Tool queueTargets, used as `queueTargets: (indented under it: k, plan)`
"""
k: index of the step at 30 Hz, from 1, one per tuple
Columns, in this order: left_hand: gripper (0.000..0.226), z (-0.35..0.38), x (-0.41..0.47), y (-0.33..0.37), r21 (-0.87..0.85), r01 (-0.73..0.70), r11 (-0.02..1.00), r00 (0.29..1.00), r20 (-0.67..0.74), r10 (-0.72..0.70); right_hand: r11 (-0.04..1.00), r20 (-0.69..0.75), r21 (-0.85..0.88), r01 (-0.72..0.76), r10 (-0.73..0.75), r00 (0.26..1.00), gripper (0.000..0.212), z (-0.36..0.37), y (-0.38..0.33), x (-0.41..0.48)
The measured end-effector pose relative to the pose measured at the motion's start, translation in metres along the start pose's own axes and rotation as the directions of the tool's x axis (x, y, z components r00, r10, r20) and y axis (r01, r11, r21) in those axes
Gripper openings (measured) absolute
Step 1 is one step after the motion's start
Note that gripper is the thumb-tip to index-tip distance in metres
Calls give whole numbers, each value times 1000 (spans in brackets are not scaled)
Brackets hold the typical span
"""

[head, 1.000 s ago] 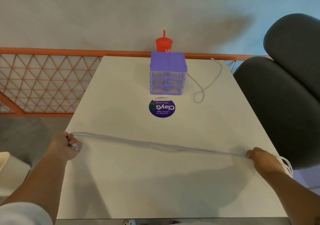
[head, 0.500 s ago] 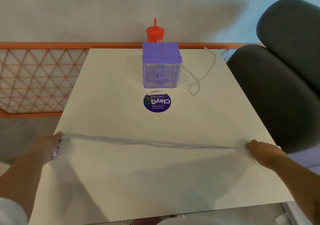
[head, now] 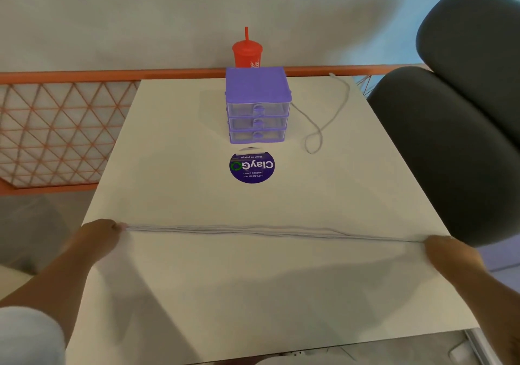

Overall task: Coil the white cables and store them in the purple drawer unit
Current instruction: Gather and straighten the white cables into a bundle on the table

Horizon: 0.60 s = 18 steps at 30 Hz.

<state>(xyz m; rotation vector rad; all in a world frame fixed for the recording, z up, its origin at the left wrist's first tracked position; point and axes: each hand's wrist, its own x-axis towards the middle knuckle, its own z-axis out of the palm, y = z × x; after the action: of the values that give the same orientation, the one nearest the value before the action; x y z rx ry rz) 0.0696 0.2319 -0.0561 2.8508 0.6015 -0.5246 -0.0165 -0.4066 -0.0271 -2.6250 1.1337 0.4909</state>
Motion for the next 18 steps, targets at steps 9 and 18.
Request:
queueTargets:
  k: [9, 18]
  plan:
    - [36, 0, 6, -6, 104, -104, 989, 994, -4, 105, 657, -4, -426, 622, -689, 725, 55, 46, -111, -58]
    - [36, -2, 9, -20, 44, -184, 982, 983, 11, 184, 334, -58, -365, 869, -940, 337, 9, 98, -164, -92]
